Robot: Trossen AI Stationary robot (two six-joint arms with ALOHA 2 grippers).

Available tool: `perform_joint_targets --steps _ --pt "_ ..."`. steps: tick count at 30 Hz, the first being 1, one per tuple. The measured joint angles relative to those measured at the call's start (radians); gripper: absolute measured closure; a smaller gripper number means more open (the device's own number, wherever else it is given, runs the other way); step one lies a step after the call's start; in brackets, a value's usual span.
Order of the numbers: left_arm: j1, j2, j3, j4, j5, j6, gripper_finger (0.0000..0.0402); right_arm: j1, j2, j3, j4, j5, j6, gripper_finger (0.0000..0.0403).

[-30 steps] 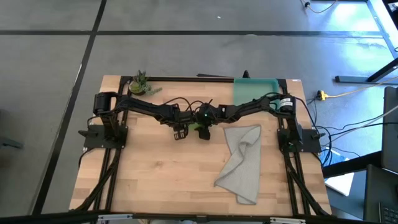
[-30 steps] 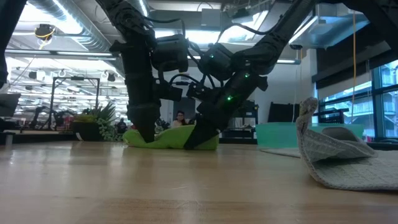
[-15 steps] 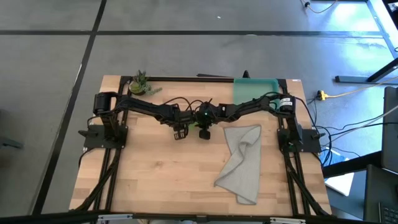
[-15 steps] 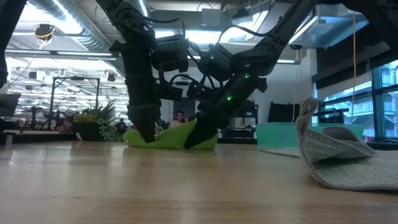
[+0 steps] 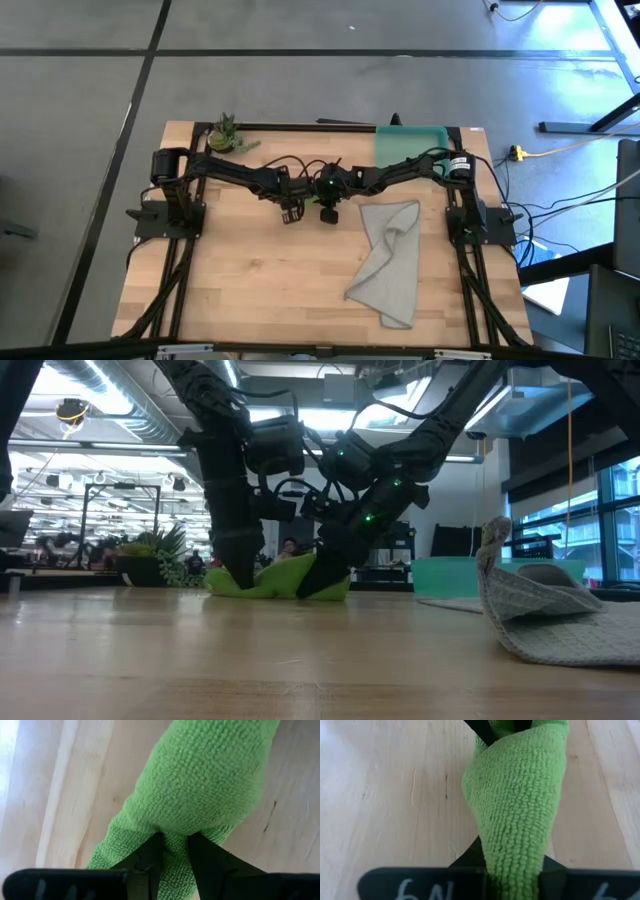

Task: Roll microfiber towels into tight, uniform cylinder then place into a basket
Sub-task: Put the green microfiber cloth into the blue bin

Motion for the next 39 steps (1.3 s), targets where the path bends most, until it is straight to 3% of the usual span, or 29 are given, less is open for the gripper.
perform_joint_targets --steps 29,39 --pt "-0.001 0.002 0.0 0.0 -0.012 -0.082 0.031 0.0 0.0 0.0 0.001 0.0 0.003 0.0378" --pt "0.021 -0.113 -0.006 -0.035 0.092 -0.083 0.0394 0.0 0.0 0.0 0.001 0.0 0.003 0.0378"
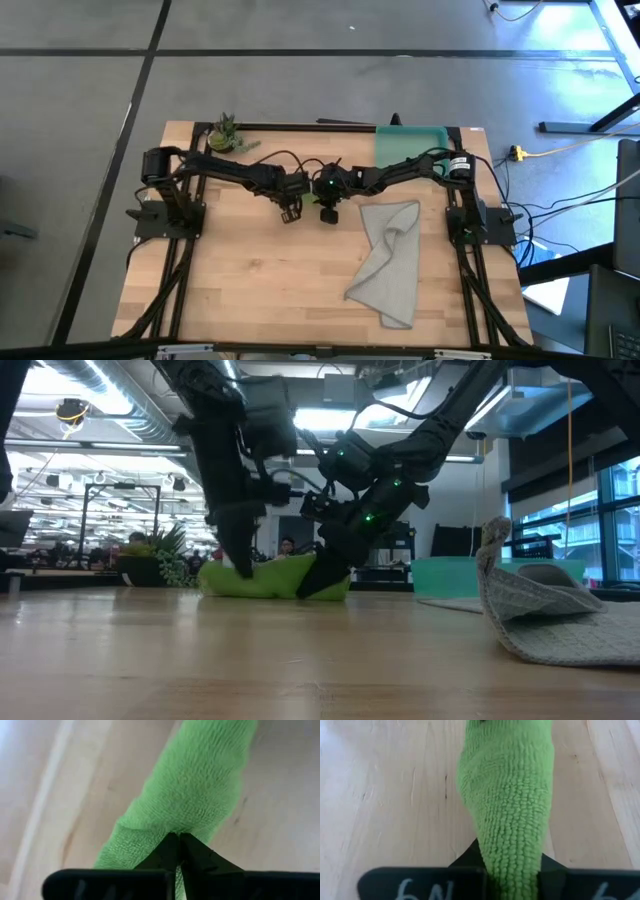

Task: Roll microfiber towels into tight, uniform cylinder then place into a basket
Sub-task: Put the green microfiber cloth into the blue bin

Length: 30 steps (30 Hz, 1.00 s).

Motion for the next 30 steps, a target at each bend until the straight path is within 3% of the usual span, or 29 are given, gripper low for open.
perform_joint_targets --steps 12,23,30 --pt "0.007 -0.127 0.004 -0.02 -0.001 0.007 0.0397 0.0 0.0 0.0 0.0 0.0 0.0 0.0379" --pt "0.005 -0.123 0.005 -0.039 0.08 0.058 0.0322 0.0 0.0 0.0 0.0 0.0 0.0 0.0379" --pt "0.021 -0.159 0.005 -0.07 0.051 0.029 0.0319 -0.004 -0.024 -0.001 -0.02 -0.005 -0.019 0.0379"
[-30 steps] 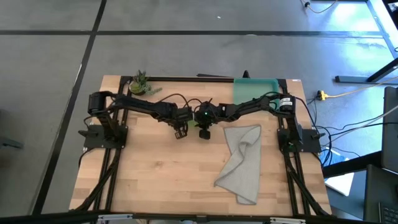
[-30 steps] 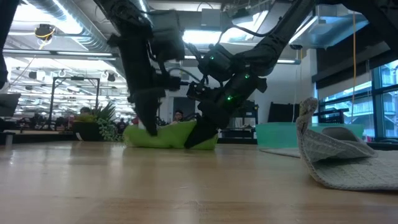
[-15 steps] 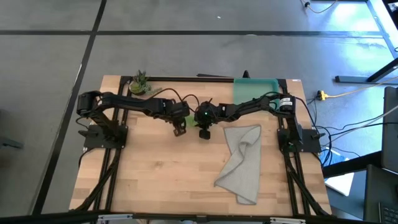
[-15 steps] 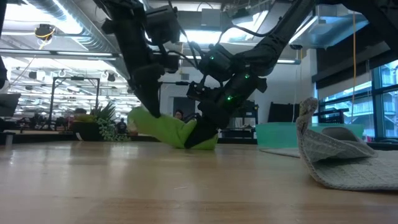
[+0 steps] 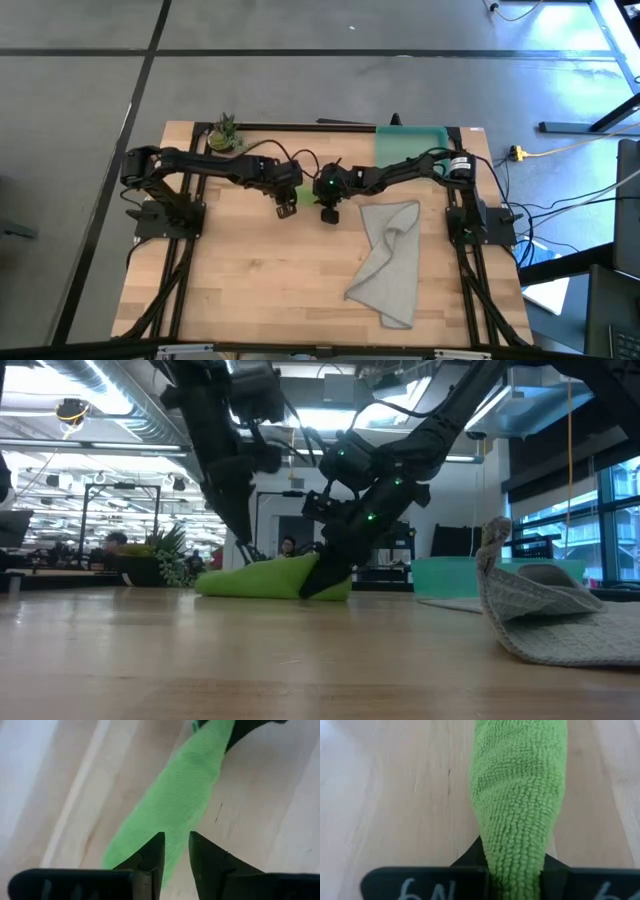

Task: Roll microfiber towels into tight, uniform cylinder then place into a basket
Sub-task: Put the green microfiber cloth into the blue bin

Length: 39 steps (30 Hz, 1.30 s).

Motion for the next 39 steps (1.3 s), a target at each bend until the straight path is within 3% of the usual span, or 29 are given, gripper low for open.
perform_joint_targets --steps 16,22,31,39 --pt "-0.063 -0.275 0.002 -0.117 -0.084 -0.106 0.0315 -0.039 -0.215 -0.003 -0.198 0.057 -0.093 0.0379" --pt "-0.083 -0.294 0.002 -0.13 -0.084 -0.111 0.0315 -0.062 -0.287 -0.002 -0.282 0.085 -0.11 0.0379" --pt "-0.082 -0.294 0.002 -0.134 -0.136 -0.129 0.0315 -0.084 -0.386 -0.001 -0.451 0.242 -0.173 0.0379" --pt "-0.082 -0.294 0.002 -0.134 -0.137 -0.127 0.0315 -0.133 -0.518 0.0 -0.588 0.243 -0.186 0.0379"
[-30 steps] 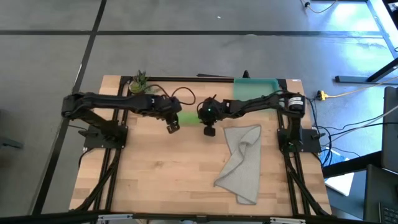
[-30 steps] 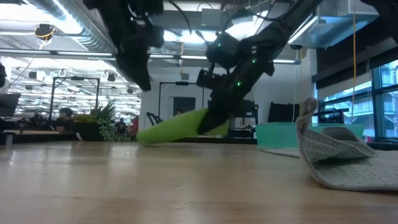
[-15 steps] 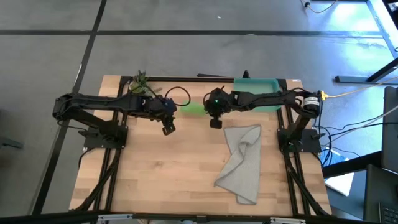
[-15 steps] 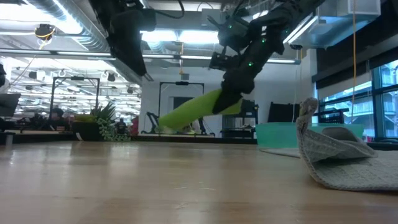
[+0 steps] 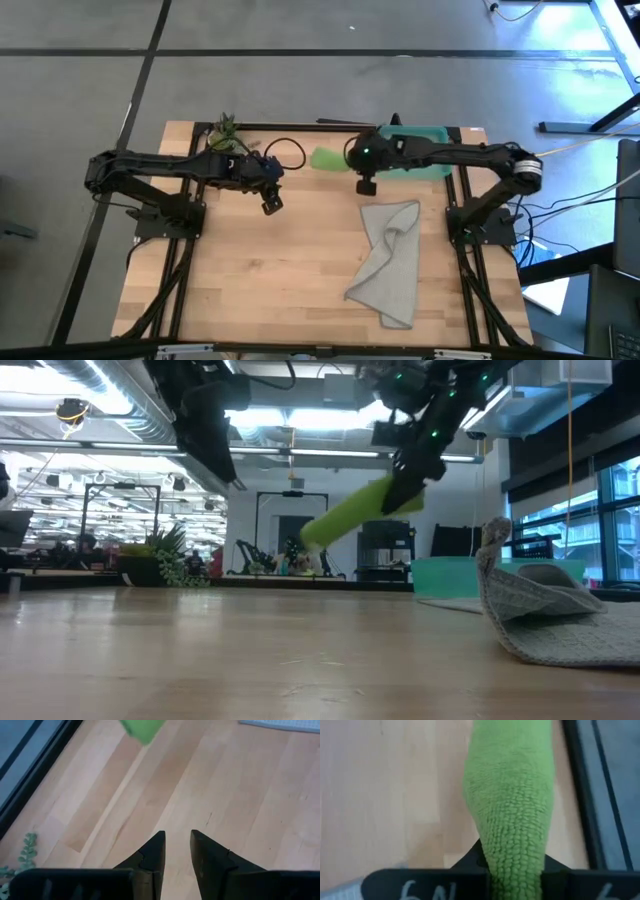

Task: Roll microfiber towels into tight, uniform cylinder then place into a basket
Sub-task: Put the green microfiber cloth into the blue bin

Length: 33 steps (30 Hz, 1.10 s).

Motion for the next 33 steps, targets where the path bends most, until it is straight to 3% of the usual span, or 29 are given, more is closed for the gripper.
perform_joint_targets --steps 3,7,16,22,26,33 --pt "0.0 0.0 0.0 0.0 0.0 0.0 0.0315 -0.018 -0.062 0.001 -0.061 0.014 0.007 0.0378" --pt "0.0 0.0 0.0 0.0 0.0 0.0 0.0315 -0.026 -0.134 -0.014 -0.137 0.12 0.027 0.0379" --pt "0.0 0.0 0.0 0.006 0.0 0.001 0.0315 -0.094 -0.398 -0.305 -0.097 0.208 0.073 0.0379" --pt "0.0 0.0 0.0 0.028 0.0 0.001 0.0315 -0.149 -0.561 -0.385 -0.135 0.257 0.051 0.0379" --pt "0.0 0.0 0.0 0.056 0.0 0.009 0.0315 -0.186 -0.604 -0.385 -0.178 0.275 0.015 0.0379" --pt "0.0 0.0 0.0 0.073 0.0 0.079 0.0315 -0.26 -0.594 -0.385 -0.22 0.245 -0.192 0.0379"
